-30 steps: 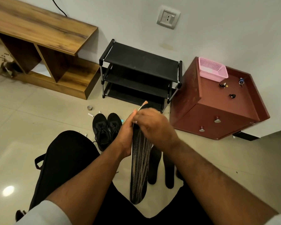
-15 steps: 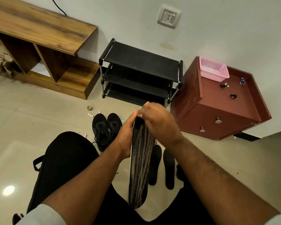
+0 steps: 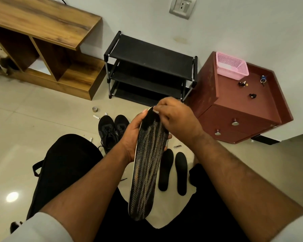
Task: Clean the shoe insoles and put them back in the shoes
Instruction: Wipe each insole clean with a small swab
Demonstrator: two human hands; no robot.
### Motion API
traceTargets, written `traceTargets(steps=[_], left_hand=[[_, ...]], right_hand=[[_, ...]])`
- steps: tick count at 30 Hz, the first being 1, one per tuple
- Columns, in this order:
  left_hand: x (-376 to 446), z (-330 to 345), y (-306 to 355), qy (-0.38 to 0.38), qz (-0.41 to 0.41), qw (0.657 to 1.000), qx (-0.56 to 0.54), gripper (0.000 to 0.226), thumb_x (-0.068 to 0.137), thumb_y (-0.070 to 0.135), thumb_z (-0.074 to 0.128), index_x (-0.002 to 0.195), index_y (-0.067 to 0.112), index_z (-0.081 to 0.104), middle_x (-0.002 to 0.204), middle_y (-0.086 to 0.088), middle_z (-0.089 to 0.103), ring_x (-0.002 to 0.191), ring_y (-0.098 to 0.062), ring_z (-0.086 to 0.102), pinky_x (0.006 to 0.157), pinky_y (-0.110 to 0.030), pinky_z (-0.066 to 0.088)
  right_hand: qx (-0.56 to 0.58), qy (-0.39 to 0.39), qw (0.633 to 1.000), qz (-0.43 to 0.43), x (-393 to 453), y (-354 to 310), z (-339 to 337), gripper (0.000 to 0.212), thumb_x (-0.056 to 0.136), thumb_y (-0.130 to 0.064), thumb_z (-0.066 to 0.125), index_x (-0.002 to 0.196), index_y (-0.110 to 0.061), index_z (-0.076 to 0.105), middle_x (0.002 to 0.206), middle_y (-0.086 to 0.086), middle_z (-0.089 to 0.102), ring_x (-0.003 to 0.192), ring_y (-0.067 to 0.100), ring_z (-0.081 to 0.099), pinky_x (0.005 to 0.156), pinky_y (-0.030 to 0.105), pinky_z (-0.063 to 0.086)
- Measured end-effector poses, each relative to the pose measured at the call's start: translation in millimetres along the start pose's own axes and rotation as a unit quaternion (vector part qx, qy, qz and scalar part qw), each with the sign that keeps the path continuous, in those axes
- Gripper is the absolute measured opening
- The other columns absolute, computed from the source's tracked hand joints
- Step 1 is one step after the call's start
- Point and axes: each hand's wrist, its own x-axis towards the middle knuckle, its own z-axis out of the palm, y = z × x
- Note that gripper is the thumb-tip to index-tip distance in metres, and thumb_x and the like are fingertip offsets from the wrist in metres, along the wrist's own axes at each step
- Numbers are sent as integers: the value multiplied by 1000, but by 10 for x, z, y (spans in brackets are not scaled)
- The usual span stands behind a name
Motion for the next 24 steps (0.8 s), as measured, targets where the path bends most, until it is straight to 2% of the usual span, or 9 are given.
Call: traceTargets(steps=[3,5,7,11,14,17,20,22,24], left_hand=[[2,28,-9,6,-6,1000,3,65,93,62,39,105,9,76,107,-19,66,95,-31,64,88,-47,46],[6,31,3,6,-3,1000,-5,69,94,63,36,103,8,76,103,-19,67,91,-30,61,85,-45,47],[0,45,13,13,1,1000,4,71,93,65,35,105,6,72,98,-18,68,87,-29,60,82,-42,50],[-10,101,-45,56,13,996,65,72,93,64,38,126,4,60,101,-19,68,87,-30,64,79,-43,54],[-13,125,-98,81,64,989,104,58,99,56,39,121,9,65,102,-16,69,90,-27,67,75,-38,57],[-20,127,-102,100,97,985,103,52,101,51,36,113,12,68,103,-14,72,93,-24,70,76,-37,59],[-26,111,-93,106,102,983,106,53,99,55,38,117,13,67,107,-18,69,97,-30,67,89,-47,53],[-39,116,-91,106,98,984,106,55,99,55,37,115,13,67,103,-18,69,92,-30,66,89,-49,51],[-25,101,-98,109,102,983,107,52,99,55,37,114,15,68,104,-17,69,96,-31,64,95,-55,48]], right_hand=[[-12,-1,1000,19,68,25,-40,18,83,-2,59,95,-2,71,93,12,64,84,26,63,66,42,56],[-9,-23,999,25,-18,33,-28,16,82,0,62,96,-2,71,94,12,64,85,26,62,69,41,56],[21,-14,998,53,-140,66,19,18,83,3,60,96,-2,72,93,11,65,87,25,63,73,42,55],[132,59,958,247,-206,69,65,17,88,-5,61,98,-11,73,96,1,67,90,11,62,84,31,53],[199,65,939,274,-161,-134,77,12,87,-15,65,95,-16,74,90,-6,68,85,3,62,77,17,50],[227,56,936,263,-130,-257,129,10,85,-18,67,91,-17,75,84,-9,69,80,2,63,72,14,50],[244,73,912,322,-91,-125,156,6,83,-17,68,85,-17,74,80,-8,69,77,3,64,68,15,51],[233,83,902,353,-76,-40,154,5,84,-17,67,83,-17,73,79,-8,68,75,2,63,65,10,47],[237,86,900,355,-62,-47,161,6,84,-17,67,83,-17,73,79,-9,69,75,2,64,66,12,49]])
